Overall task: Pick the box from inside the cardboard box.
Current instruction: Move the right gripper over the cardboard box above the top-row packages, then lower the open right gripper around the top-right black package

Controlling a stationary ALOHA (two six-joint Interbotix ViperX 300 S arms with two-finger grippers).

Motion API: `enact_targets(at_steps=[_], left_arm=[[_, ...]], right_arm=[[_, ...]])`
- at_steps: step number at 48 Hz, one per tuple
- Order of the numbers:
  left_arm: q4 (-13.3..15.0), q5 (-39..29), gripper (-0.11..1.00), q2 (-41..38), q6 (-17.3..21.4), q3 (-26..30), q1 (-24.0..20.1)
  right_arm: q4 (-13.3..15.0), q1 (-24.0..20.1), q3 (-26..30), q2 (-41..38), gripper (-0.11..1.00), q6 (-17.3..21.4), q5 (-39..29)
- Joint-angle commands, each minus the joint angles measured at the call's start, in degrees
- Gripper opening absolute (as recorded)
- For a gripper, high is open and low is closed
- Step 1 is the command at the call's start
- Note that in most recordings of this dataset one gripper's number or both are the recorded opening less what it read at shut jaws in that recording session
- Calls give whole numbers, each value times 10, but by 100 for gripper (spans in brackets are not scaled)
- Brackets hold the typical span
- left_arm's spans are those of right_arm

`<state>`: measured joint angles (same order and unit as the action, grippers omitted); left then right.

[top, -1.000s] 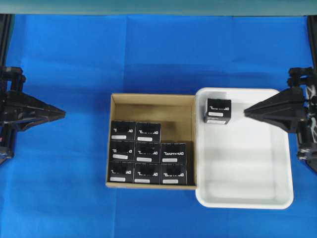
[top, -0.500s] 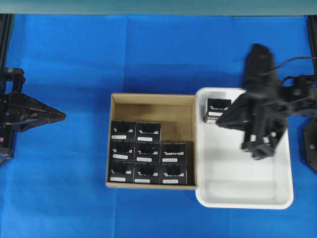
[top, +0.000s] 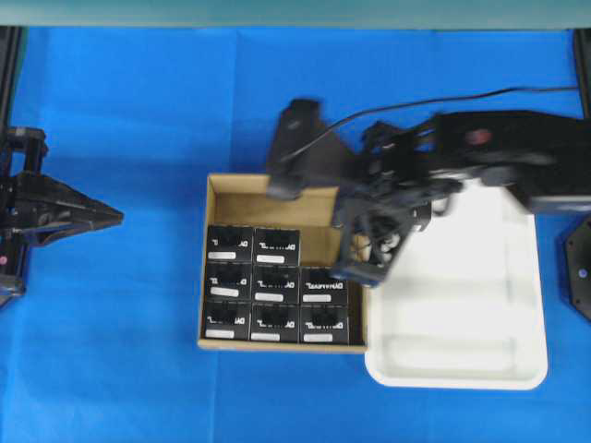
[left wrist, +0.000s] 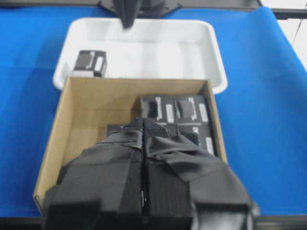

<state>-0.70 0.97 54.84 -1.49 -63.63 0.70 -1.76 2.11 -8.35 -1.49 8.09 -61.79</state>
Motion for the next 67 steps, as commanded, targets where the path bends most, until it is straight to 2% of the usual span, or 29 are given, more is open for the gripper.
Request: enact_targets(at_steps=[1, 6, 13, 17, 20, 26, 37, 49, 67], left_arm=[[-2, 4, -6, -4, 2, 16, 1], [-2, 3, -6, -4, 3, 16, 1], [-2, -4, -6, -4, 3, 16, 1], [-2, -7, -6, -3, 1, 16, 1], [-2, -7, -6, -2, 1, 16, 1], [-2, -6, -6, -2, 1, 16, 1], [-2, -7, -6, -4, 1, 16, 1], [-2, -7, -6, -4, 1, 15, 1], [-2, -6, -6, -4, 0, 15, 1]], right_arm=[[2, 4, 27, -31, 10, -20, -6], [2, 4, 51, -63, 26, -71, 2], [4, 4, 61, -85, 68, -135, 30], [5, 4, 58, -95, 89, -156, 54], [5, 5, 59, -103, 97, -160, 69], [5, 8, 62, -115, 93, -159, 75], [5, 11, 68, -137, 93, -154, 79], [5, 12, 68, -173, 93, -122, 106], [5, 20, 69, -201, 92, -120, 137]])
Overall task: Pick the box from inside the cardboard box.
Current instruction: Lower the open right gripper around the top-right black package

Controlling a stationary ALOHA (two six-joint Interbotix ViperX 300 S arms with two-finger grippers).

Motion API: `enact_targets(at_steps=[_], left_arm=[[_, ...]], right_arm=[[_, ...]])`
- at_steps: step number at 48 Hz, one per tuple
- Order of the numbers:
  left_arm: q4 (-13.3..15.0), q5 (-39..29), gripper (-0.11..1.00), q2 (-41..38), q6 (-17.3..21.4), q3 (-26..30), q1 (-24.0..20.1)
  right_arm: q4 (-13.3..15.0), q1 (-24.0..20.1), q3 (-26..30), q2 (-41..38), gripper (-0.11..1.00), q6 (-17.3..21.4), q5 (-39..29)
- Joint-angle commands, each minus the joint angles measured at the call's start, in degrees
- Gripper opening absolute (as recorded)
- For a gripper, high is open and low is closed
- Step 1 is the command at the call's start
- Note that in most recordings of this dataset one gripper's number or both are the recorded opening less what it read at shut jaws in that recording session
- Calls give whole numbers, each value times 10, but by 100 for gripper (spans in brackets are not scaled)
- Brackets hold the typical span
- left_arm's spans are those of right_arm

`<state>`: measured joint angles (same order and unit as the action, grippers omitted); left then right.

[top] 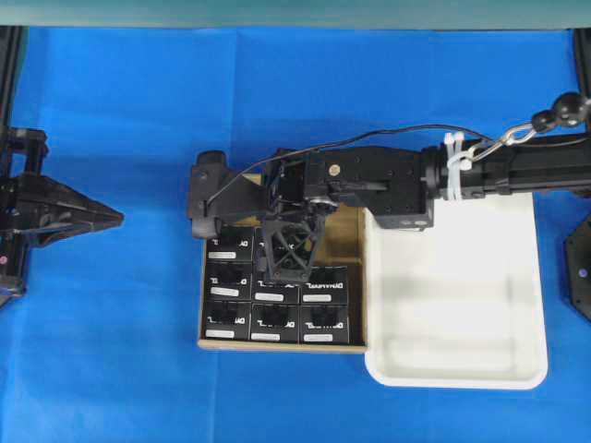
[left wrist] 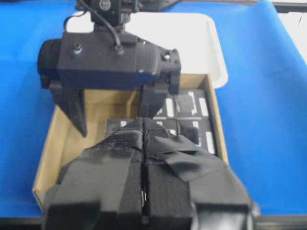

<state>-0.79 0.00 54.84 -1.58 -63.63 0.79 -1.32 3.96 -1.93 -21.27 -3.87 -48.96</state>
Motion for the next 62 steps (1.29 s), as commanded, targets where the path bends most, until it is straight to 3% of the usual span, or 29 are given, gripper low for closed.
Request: enact_targets(at_steps=[1, 44, 62], left_arm=[[-1, 3, -6, -4, 1, 15, 1], [-1, 3, -6, -5, 2, 14, 1], [-1, 3, -6, -5, 2, 13, 1]], right_arm=[[1, 3, 4, -4, 92, -1, 10], [-14, -1, 25, -8, 93, -2, 5], [-14, -6, 9, -9, 93, -4, -5]])
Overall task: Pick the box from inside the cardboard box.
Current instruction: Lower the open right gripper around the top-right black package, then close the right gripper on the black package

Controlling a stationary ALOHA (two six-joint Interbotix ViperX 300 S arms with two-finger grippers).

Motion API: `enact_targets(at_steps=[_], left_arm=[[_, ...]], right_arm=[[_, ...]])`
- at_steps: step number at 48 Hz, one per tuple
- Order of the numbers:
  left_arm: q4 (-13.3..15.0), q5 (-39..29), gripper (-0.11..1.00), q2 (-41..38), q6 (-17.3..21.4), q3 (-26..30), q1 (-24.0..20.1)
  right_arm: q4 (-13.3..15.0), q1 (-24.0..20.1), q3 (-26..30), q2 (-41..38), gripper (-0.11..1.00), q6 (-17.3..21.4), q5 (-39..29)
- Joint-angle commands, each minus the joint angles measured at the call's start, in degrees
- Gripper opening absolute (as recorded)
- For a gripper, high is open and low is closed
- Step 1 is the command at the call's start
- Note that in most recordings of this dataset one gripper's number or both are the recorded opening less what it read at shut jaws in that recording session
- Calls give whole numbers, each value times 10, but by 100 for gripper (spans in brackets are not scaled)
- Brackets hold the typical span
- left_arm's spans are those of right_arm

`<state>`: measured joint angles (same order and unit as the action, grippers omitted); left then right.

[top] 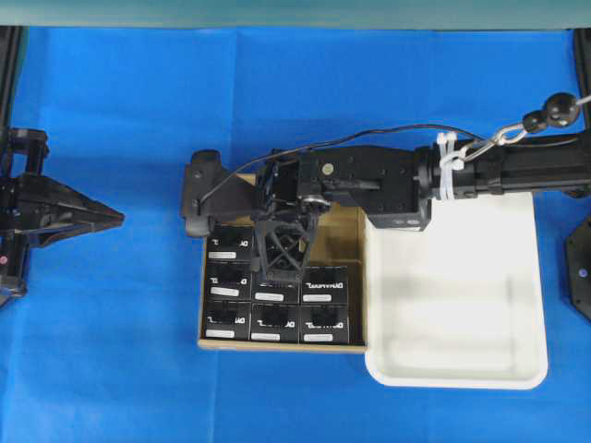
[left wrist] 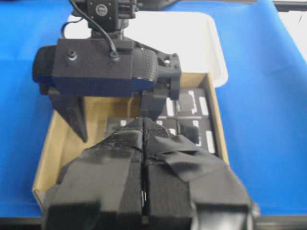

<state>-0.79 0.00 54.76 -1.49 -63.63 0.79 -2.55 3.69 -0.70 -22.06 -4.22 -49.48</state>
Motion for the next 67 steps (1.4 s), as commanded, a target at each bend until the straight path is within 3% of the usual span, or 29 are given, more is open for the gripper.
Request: enact_targets(at_steps=[1, 35, 45, 67], left_arm=[[-1, 3, -6, -4, 1, 13, 1], [-1, 3, -6, -4, 1, 13, 1], [-1, 3, -6, -4, 1, 13, 0], [-1, 3, -6, -4, 1, 12, 1]], right_arm=[[-1, -4, -5, -1, 93, -1, 0], [-2, 3, -25, -1, 93, -6, -2], [-2, 4, -11, -6, 93, -7, -40], [-2, 4, 23, -30, 93, -7, -35]])
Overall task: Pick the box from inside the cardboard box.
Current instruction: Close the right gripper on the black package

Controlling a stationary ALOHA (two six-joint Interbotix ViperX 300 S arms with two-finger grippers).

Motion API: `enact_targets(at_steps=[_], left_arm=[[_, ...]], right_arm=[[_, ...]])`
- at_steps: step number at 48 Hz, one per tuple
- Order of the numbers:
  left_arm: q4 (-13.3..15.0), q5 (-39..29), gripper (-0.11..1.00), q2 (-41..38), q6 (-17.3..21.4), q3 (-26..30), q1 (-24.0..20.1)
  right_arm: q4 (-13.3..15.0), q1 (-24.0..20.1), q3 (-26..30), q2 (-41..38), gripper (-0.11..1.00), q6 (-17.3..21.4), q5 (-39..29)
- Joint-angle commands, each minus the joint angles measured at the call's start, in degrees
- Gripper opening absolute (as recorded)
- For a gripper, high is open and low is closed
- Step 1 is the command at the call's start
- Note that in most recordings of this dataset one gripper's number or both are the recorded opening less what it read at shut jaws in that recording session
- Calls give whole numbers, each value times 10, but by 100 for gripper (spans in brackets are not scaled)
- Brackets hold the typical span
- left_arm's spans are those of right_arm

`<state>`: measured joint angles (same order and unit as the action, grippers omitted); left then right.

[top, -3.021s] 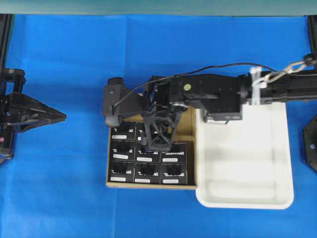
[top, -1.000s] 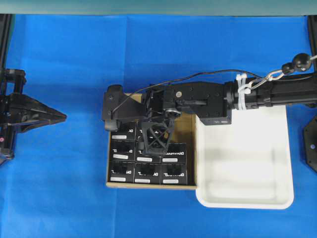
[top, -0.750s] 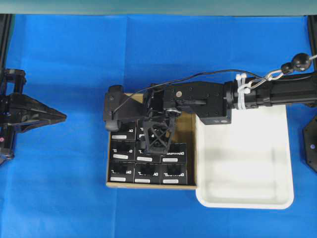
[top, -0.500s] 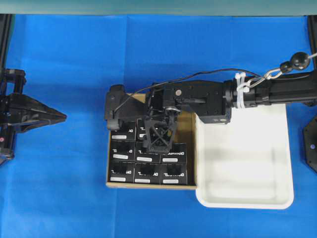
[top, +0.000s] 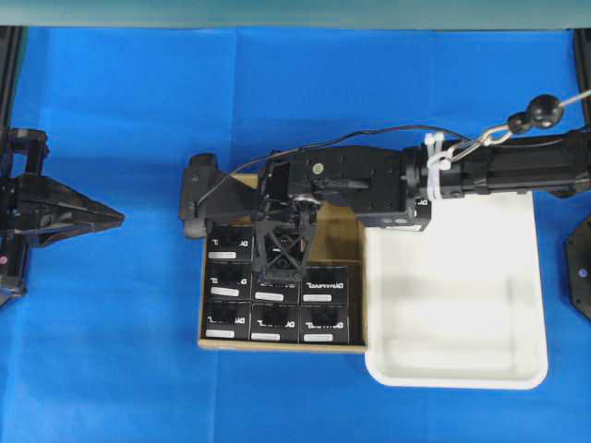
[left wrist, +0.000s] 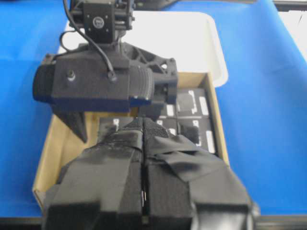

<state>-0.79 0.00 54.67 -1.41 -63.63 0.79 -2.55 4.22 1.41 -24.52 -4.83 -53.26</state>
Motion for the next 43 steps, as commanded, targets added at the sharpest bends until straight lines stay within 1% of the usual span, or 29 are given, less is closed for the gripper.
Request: enact_targets(at_steps=[1, 15, 20, 26, 43], left_arm=[[-1, 3, -6, -4, 0, 12, 1], [-1, 3, -6, -4, 0, 12, 1], [-1, 3, -6, -4, 0, 12, 1], [-1, 3, -6, -3, 0, 12, 1], [-1, 3, -6, -4, -1, 12, 1]], right_arm=[[-2, -1, 0, -5, 93, -1, 4], [0, 29, -26, 4, 92, -2, 19], [1, 34, -27, 4, 92, -11, 22], [0, 35, -25, 4, 92, -25, 25], [-3, 24, -28, 4, 93, -25, 35]])
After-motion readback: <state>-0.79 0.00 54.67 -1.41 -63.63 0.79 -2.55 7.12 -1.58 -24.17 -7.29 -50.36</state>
